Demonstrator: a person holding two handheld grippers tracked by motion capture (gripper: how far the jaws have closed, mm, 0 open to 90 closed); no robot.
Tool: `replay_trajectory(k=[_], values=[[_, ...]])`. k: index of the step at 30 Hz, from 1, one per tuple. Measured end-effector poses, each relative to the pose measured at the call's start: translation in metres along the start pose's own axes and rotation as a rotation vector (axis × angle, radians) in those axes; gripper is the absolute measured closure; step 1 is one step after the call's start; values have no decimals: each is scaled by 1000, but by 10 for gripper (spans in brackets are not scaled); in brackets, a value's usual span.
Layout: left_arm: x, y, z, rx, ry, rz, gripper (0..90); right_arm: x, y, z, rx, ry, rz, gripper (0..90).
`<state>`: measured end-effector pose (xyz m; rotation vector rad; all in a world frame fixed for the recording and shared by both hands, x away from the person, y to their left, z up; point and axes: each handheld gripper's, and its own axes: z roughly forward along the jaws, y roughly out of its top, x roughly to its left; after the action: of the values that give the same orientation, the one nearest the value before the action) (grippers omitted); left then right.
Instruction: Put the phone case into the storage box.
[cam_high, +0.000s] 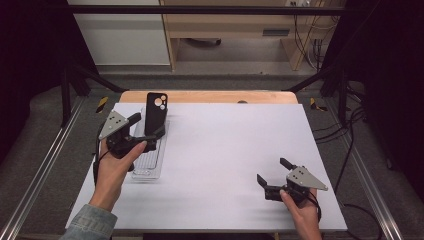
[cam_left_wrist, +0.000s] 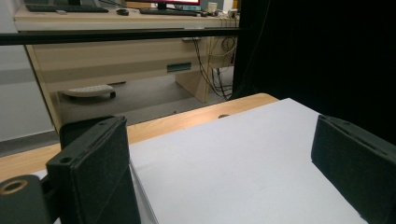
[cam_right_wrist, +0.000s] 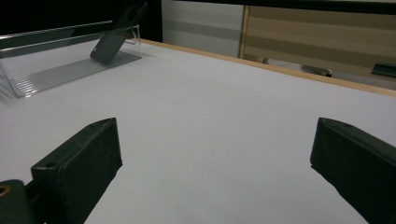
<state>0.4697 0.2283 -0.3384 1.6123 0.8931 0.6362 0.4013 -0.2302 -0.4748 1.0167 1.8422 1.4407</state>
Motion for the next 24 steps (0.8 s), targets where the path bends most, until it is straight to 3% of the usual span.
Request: replay_trajectory(k=[10, 14, 24], values=[[-5, -3, -10, -30, -10, 18, 32, 0, 0, 0, 1, 1, 1, 23], [-9, -10, -13, -36, -12, 10, 33, 0, 0, -1, -3, 0, 2, 23], [-15, -20, -20, -43, -12, 36, 33, -1, 0, -1, -5, 1, 5, 22]])
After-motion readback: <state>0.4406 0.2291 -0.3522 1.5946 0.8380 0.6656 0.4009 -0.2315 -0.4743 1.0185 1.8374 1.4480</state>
